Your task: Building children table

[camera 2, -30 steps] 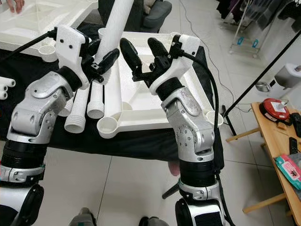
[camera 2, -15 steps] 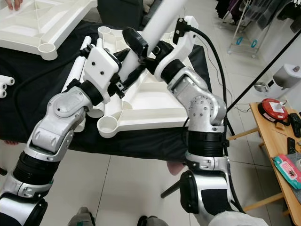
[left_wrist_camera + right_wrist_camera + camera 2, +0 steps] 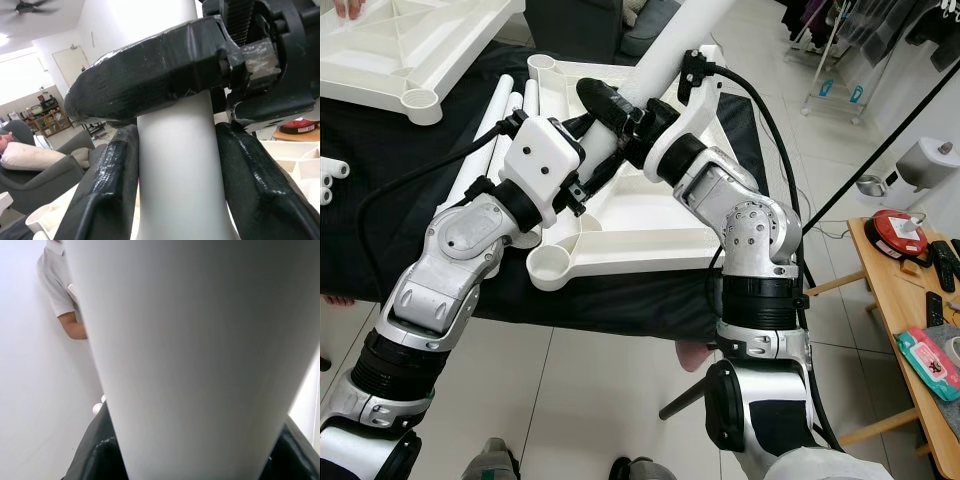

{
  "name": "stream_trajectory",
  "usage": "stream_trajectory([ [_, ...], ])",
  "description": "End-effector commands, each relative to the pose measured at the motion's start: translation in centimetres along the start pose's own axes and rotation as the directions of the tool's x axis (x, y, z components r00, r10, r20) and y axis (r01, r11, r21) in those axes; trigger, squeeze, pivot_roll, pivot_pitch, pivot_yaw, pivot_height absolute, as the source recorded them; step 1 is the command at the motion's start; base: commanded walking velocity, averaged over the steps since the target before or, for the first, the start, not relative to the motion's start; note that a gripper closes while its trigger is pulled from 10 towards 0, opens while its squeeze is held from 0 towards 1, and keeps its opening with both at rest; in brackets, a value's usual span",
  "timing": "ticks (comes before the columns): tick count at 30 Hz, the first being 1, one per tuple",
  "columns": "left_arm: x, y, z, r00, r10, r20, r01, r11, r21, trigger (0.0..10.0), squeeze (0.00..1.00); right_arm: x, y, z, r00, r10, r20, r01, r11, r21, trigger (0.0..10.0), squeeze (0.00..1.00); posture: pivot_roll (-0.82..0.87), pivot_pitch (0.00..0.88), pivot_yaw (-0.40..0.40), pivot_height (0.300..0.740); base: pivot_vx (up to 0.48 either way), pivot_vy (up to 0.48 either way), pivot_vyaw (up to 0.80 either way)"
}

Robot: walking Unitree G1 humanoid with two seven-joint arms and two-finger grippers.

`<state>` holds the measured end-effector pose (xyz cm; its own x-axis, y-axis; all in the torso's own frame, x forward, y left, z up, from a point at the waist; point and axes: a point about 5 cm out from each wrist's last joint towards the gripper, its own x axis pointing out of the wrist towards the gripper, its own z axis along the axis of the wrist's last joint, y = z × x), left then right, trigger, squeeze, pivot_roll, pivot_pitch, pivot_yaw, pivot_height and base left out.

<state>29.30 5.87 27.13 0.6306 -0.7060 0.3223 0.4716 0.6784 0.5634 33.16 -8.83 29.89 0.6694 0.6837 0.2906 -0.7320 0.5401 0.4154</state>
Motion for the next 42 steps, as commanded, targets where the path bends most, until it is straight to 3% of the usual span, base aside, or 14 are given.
stream_trajectory([
  [1, 0.6, -0.5, 1.3, 0.996, 0.039, 0.082, -0.042, 0.998, 0.037, 10.0, 0.00, 0.0, 0.0, -1.4, 0.998, 0.004, -0.066, -0.002, 1.000, 0.031, 0.0, 0.00, 0.24, 0.091, -0.147, 0.740, 0.000, 0.000, 0.00],
  [2, 0.7, -0.5, 1.2, 0.996, 0.048, 0.078, -0.051, 0.998, 0.039, 10.0, 0.53, 0.0, 0.0, -1.3, 0.999, -0.001, -0.053, 0.003, 1.000, 0.031, 0.0, 0.00, 0.24, 0.087, -0.144, 0.740, 0.000, 0.000, 0.00],
  [6, 0.7, -0.4, 1.2, 0.996, 0.054, 0.076, -0.057, 0.998, 0.040, 10.0, 0.53, -0.1, -0.1, -1.2, 0.999, -0.004, -0.046, 0.006, 0.999, 0.031, 0.0, 0.00, 0.24, 0.087, -0.144, 0.740, 0.000, 0.000, 0.00],
  [7, 0.7, -0.4, 1.1, 0.996, 0.052, 0.067, -0.054, 0.998, 0.027, 10.0, 1.00, -0.1, -0.2, -0.9, 1.000, -0.022, -0.015, 0.022, 1.000, 0.002, 0.0, 0.00, 0.24, 0.087, -0.144, 0.740, 0.000, 0.000, 0.00],
  [9, 0.7, -0.4, 1.1, 0.996, 0.052, 0.067, -0.054, 0.998, 0.027, 10.0, 1.00, -0.1, -0.2, -0.9, 1.000, -0.022, -0.015, 0.022, 1.000, 0.002, 0.0, 0.00, 0.24, 0.087, -0.144, 0.740, 0.000, 0.000, 0.00],
  [10, 0.4, -0.7, 1.2, 0.998, 0.016, 0.061, -0.016, 1.000, -0.001, 10.0, 0.00, -0.3, -0.4, 0.0, 0.995, -0.068, 0.066, 0.074, 0.994, -0.081, 0.0, 0.00, 0.24, 0.083, -0.143, 0.740, 0.000, 0.000, 0.00],
  [12, 0.0, -1.1, 1.2, 0.997, -0.028, 0.069, 0.029, 1.000, -0.010, 10.0, 0.00, -0.5, -0.6, 1.1, 0.983, -0.105, 0.153, 0.133, 0.974, -0.185, 0.0, 0.00, 0.24, 0.081, -0.136, 0.740, 0.000, 0.000, 0.00],
  [13, -0.9, -1.9, 0.8, 0.990, -0.135, 0.040, 0.136, 0.991, -0.017, 10.0, 0.00, -0.9, -0.6, 2.2, 0.965, -0.124, 0.233, 0.183, 0.951, -0.251, 10.0, 0.00, 0.24, 0.082, -0.130, 0.740, 0.000, 0.000, 0.00],
  [21, -4.5, -2.9, -0.3, 0.899, -0.438, -0.015, 0.429, 0.887, -0.170, 10.0, 0.00, -1.7, -0.8, 2.1, 0.937, -0.178, 0.301, 0.272, 0.912, -0.307, 10.0, 0.00, 0.23, 0.082, -0.120, 0.740, 0.000, 0.000, 0.00],
  [23, -4.8, -2.8, -0.3, 0.887, -0.462, -0.014, 0.452, 0.872, -0.187, 10.0, 0.45, -1.9, -0.8, 1.8, 0.936, -0.187, 0.299, 0.280, 0.909, -0.308, 10.0, 0.00, 0.23, 0.082, -0.120, 0.740, 0.000, 0.000, 0.00],
  [24, -4.9, -2.7, -0.6, 0.884, -0.465, -0.040, 0.450, 0.872, -0.192, 10.0, 1.00, -2.0, -0.9, 1.4, 0.934, -0.201, 0.295, 0.292, 0.907, -0.304, 10.0, 0.00, 0.23, 0.082, -0.120, 0.740, 0.000, 0.000, 0.00],
  [27, -5.2, -2.4, -1.5, 0.881, -0.462, -0.102, 0.439, 0.879, -0.185, 10.0, 1.00, -2.1, -0.9, 1.0, 0.932, -0.212, 0.294, 0.300, 0.905, -0.300, 10.0, 0.00, 0.23, 0.091, -0.117, 0.740, 0.000, 0.000, 0.00],
  [28, -5.6, -2.2, -2.5, 0.870, -0.462, -0.174, 0.432, 0.883, -0.184, 10.0, 0.00, -2.3, -0.9, 0.7, 0.930, -0.222, 0.292, 0.310, 0.902, -0.300, 10.0, 0.00, 0.23, 0.094, -0.115, 0.740, 0.000, 0.000, 0.00],
  [42, -7.7, 2.9, -10.9, 0.762, -0.005, -0.648, -0.113, 0.983, -0.141, 10.0, 0.00, -5.9, -3.5, -4.2, 0.848, -0.465, 0.255, 0.531, 0.755, -0.386, 10.0, 0.00, 0.22, 0.123, -0.116, 0.740, 0.000, 0.000, 0.00],
])
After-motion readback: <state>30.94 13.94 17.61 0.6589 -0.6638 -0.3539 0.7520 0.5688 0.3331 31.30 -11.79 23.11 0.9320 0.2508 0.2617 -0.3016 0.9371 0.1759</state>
